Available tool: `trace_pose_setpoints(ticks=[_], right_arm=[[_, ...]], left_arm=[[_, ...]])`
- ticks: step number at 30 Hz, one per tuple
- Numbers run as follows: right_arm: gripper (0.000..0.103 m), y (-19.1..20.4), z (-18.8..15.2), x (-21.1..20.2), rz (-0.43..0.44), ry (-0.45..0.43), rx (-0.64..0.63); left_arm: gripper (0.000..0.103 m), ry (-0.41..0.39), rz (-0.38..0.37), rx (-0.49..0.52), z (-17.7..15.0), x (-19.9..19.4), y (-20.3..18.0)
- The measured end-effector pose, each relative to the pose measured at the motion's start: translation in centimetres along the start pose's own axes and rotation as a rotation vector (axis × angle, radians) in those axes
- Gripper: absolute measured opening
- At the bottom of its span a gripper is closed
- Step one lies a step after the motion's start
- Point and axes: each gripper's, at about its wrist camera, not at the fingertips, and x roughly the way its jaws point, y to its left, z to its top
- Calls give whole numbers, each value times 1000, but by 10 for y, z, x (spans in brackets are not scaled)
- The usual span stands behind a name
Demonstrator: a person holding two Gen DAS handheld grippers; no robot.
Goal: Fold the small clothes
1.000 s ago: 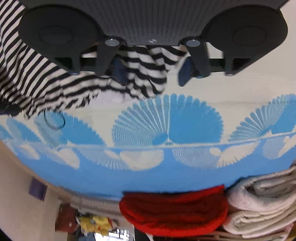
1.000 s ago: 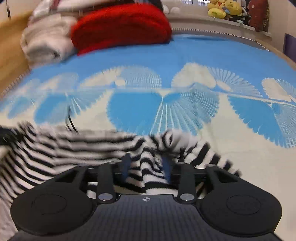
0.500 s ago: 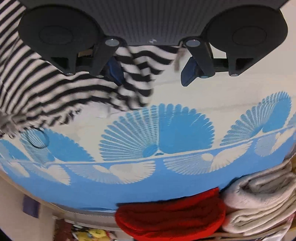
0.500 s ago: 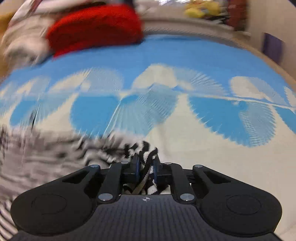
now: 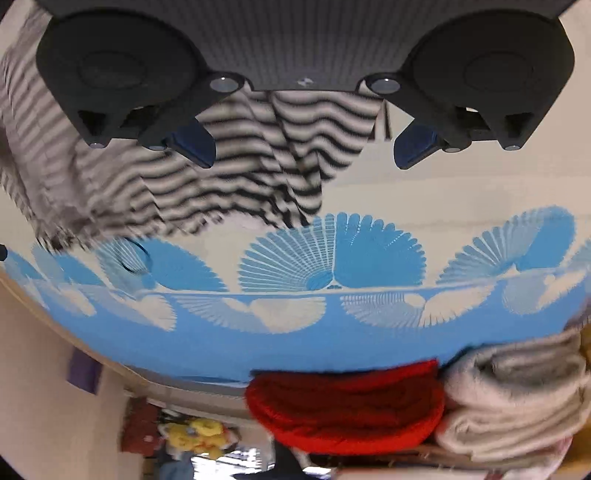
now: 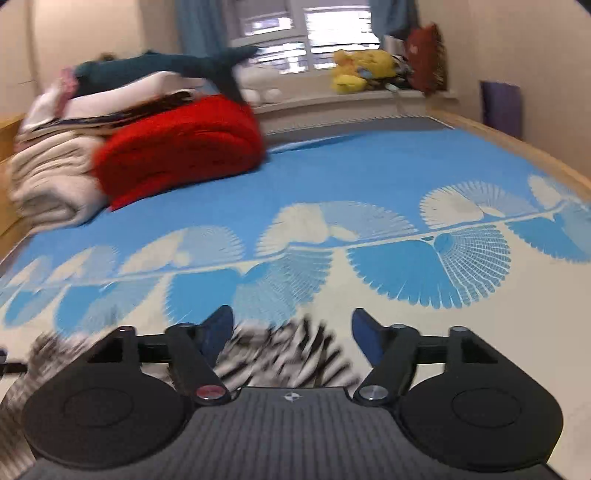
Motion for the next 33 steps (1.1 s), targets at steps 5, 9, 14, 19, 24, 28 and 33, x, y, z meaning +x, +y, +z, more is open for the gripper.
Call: trace_pose_setpoints(ticks=[5,9,14,19,24,28,33], right_arm=[[82,2,-56,-50,7,86,-61],[82,-8,-101,-73,-50,193,-70],[83,-9,-125,-79,-142,233,-142],[83,-21,-130,-80,-150,266,-99],[83,-24,-136,-88,-149,263,-97],[83,-24,-137,-88,-139,272,-98],[83,-24,-137,-90,-104,285,-91]], left_arm=[[103,9,-13,53,-47,-48,-2],[103,61,-7,115,-93,-73,-1],[103,98,-17,161,-121,-79,-1],[103,150,-12,258,-143,-67,-8],[103,117,8,305,-152,-65,-6],[99,102,28,313,-150,-61,-4],[88,18,38,374,-145,-57,-15]])
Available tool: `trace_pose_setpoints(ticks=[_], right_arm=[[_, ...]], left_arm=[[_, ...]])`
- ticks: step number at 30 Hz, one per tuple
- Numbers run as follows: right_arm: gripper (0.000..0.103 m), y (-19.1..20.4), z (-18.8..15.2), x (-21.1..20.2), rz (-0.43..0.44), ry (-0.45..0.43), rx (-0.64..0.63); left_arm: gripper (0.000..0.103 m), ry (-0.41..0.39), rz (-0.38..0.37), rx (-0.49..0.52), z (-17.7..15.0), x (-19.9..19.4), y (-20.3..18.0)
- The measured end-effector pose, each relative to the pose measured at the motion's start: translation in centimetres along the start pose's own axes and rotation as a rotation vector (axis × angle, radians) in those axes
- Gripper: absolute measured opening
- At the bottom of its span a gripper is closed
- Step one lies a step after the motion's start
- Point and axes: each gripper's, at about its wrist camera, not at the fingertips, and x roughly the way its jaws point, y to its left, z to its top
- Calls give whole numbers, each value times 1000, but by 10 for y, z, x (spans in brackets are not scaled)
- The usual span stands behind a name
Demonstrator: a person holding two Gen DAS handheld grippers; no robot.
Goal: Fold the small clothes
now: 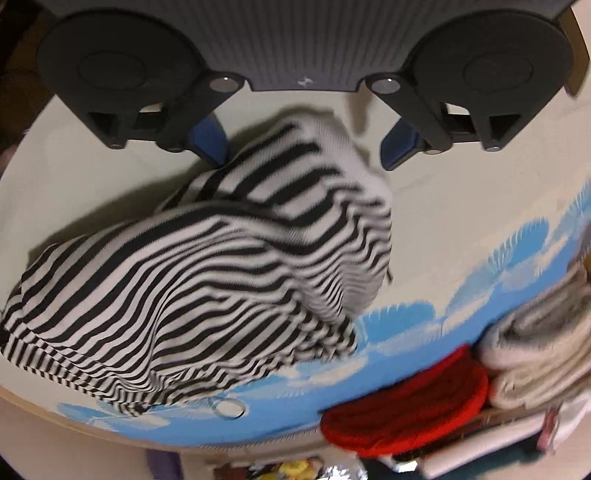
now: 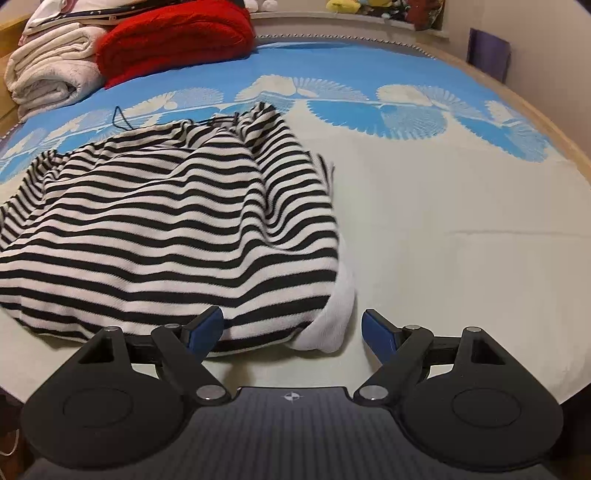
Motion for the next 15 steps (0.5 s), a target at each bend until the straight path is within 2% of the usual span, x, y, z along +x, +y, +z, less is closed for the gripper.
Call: trace_pose_setpoints(ticks=[2,3,4,5,6,7,9,10,14,15], right_arm=[[83,-1,-1,4,14,24,15],[83,-3,-1,8,25,41,28],[81,-6,-2,12,35,55,50],[72,-10,-3,15,51,60,75],[39,-12,-3,18,69,66,87],[31,-13,-2,19,64,68,84],[20,-18,1,16,80,54,93],[19,-24,3,13,100,43,120],[19,-36,5,17,137,81,186],[22,-33,4,21,134,104,168]], left_arm=[[81,-15,14,53,2,5,-9],[68,-21,14,71,2,7,-13],[49,-32,2,87,3,7,-16],[44,-41,-7,96,6,6,-17],[36,-50,-3,94,7,3,-18],[31,-60,-7,84,9,-2,-16],[30,-89,-16,55,8,-14,-9],[30,-93,-17,48,7,-17,-5],[34,-21,-27,77,-4,-6,-4],[41,-24,-12,99,-6,-6,-6]])
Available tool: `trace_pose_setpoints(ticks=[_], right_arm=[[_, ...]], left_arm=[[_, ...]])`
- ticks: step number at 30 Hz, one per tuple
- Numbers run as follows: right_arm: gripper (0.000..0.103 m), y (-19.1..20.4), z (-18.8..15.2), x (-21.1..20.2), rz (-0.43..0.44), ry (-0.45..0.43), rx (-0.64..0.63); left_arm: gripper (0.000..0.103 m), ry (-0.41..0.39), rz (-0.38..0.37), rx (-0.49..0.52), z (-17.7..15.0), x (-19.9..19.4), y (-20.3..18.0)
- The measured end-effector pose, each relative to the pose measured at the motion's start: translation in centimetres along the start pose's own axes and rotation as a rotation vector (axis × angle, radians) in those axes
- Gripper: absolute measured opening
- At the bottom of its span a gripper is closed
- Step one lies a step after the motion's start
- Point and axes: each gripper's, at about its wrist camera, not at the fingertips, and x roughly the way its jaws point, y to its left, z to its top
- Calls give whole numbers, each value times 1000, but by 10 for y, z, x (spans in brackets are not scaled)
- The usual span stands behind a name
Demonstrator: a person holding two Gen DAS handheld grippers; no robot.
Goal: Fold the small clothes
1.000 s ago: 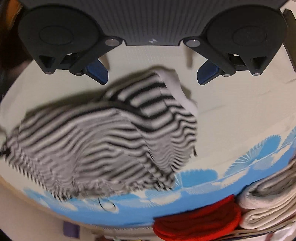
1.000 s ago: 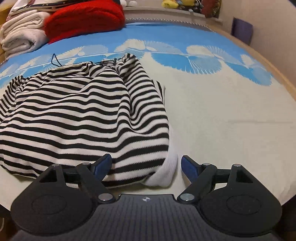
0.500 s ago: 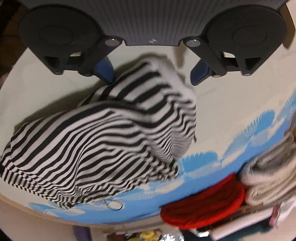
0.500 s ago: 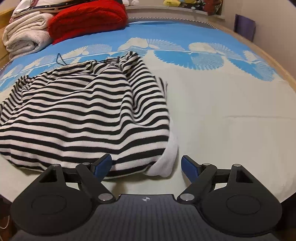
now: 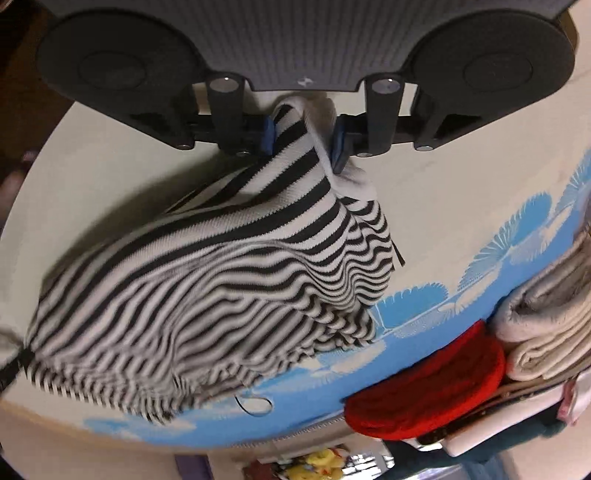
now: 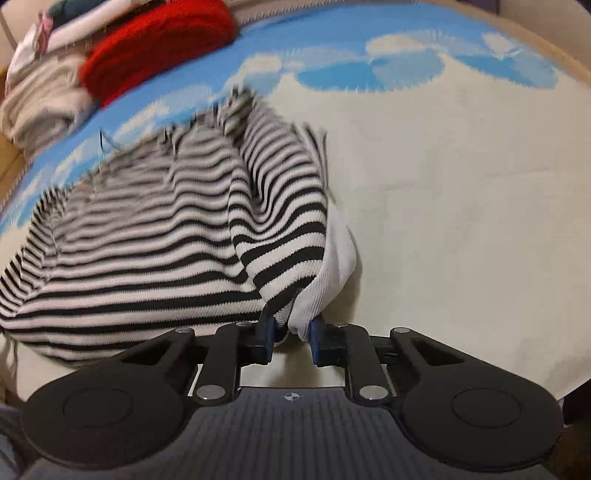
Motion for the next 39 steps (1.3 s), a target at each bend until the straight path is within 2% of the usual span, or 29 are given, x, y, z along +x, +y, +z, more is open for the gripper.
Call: trace_pose_setpoints(ticks=[1,2,3,4,5,6,7,10,13,14,15,17,18,19,21,23,26,29,32,34,36,39], right_arm=[[26,1,0,2,-13,3,-8],[28,0,0,1,-15,-4,12],[37,-2,0,-1,-11,-9,42],[51,-6,1,-4,-6,-15,75],[59,-10,1,-9,-12,-33,110],[75,-14,2,-16,-6,-65,153],[83,-18,3,-20,18,-87,185],[86,-29,3,-19,129,-108,320],[89,-30,4,6,128,-38,437],[90,-25,6,9,125,-63,429],[88,-19,8,11,129,-84,406],[70,-7,13,16,144,-84,376],[37,-3,13,19,125,-82,374],[29,0,15,22,116,-78,369],[28,2,19,20,99,-91,391],[27,8,21,18,50,-111,374],[25,19,26,19,-47,-118,345],[23,61,40,0,-188,-188,203],[22,145,59,-26,-260,-354,-82],[22,218,62,-37,-237,-450,-292],[22,296,47,-34,-190,-510,-512],[22,387,-10,3,-118,-500,-842]], left_arm=[[52,1,19,11,0,-2,-1],[57,13,32,-1,0,-4,2],[63,19,42,-15,0,-7,5],[78,13,54,-31,0,-13,9],[88,-12,68,-59,1,-22,14],[103,-56,78,-86,2,-33,17],[103,-122,85,-121,4,-45,22],[103,-212,30,-259,10,-62,37],[103,-157,0,-382,19,-49,47],[103,-124,2,-430,22,-41,50],[103,-77,0,-491,26,-33,55],[103,40,-18,-629,27,-11,65],[103,103,-23,-697,27,-1,69],[103,141,-22,-743,25,6,73],[103,196,-13,-819,21,16,80],[103,216,-19,-879,16,18,86],[103,248,-16,-910,12,19,89],[103,222,-39,-945,11,12,94],[103,161,-26,-993,9,1,108],[103,132,-1,-1037,4,-5,124],[103,139,42,-1067,-3,-7,137],[103,178,77,-1116,-16,-4,153]])
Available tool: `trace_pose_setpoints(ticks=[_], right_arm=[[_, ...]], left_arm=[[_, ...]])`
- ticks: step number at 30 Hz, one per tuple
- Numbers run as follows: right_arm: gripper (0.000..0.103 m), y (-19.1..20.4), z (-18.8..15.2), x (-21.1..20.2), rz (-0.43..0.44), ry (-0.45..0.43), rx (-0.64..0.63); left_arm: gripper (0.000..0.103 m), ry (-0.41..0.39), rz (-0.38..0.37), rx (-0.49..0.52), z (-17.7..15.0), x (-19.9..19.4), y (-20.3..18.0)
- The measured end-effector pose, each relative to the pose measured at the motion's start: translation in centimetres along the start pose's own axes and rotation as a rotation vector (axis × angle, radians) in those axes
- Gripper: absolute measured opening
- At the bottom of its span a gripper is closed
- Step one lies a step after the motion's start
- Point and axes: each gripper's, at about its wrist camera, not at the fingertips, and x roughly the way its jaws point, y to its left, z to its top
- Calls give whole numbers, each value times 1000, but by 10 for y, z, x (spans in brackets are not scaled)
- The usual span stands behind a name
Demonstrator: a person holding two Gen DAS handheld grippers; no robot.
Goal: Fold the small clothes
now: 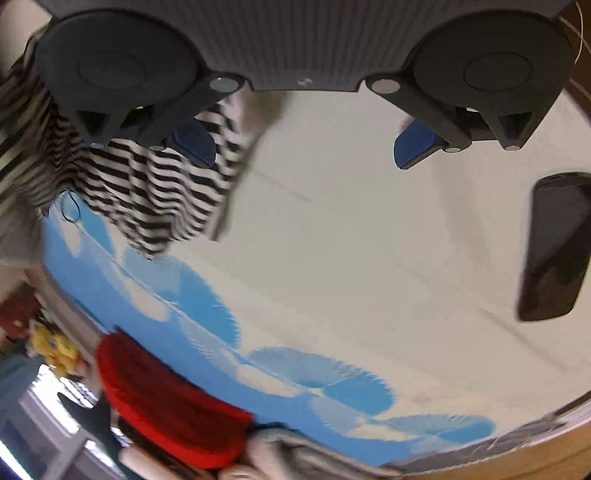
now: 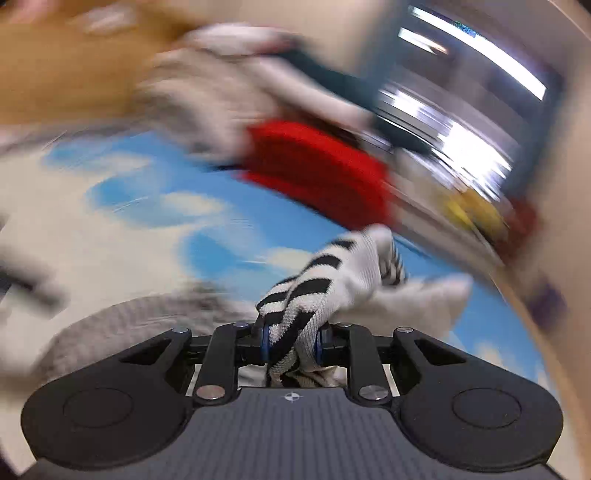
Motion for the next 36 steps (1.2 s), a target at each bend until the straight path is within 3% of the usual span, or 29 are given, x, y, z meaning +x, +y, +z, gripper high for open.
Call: trace_pose_setpoints(ticks=[3,5,8,11,14,16,17,19,22,24,27,30,32,33,34,36], right_arm=[[22,84,-26,15,135,42,-218],[22,113,-47,26,208,101,-244],[22,115,-54,26,207,78,-218],[22,94,-37,8,216,10,-122],[22,91,-16,-17,212,-99,-131],[23,103,-16,-12,242,-78,-168],[24,111,-21,-3,278,-32,-188],[48,124,-39,17,377,65,-203],[51,105,-50,3,418,-3,-106],[51,67,-48,-21,480,-35,11],[51,1,-57,-55,412,-94,126],[49,-39,-77,-56,278,-55,116],[27,-46,-90,-45,209,-11,130],[15,-46,-96,-35,193,22,137],[10,-39,-104,-24,201,76,131],[9,-8,-125,-23,254,145,70]], left_arm=[[103,34,-15,-35,2,5,10],[103,45,-30,-28,1,5,11],[103,43,-45,7,-1,5,4],[103,35,-48,37,-2,7,-5],[103,23,-53,36,-3,6,-7],[103,15,-24,24,-3,7,-6],[103,15,-17,11,-3,7,-3],[103,12,-24,-14,-3,5,2],[103,-25,-56,-15,-4,-5,4],[103,-40,-81,8,-5,-10,-1],[103,-41,-149,59,-11,-18,-15],[103,-29,-266,109,-23,-27,-34],[103,-26,-343,148,-32,-31,-48],[103,-24,-375,175,-36,-32,-57],[103,-18,-386,194,-40,-31,-63],[103,14,-379,228,-47,-24,-77]])
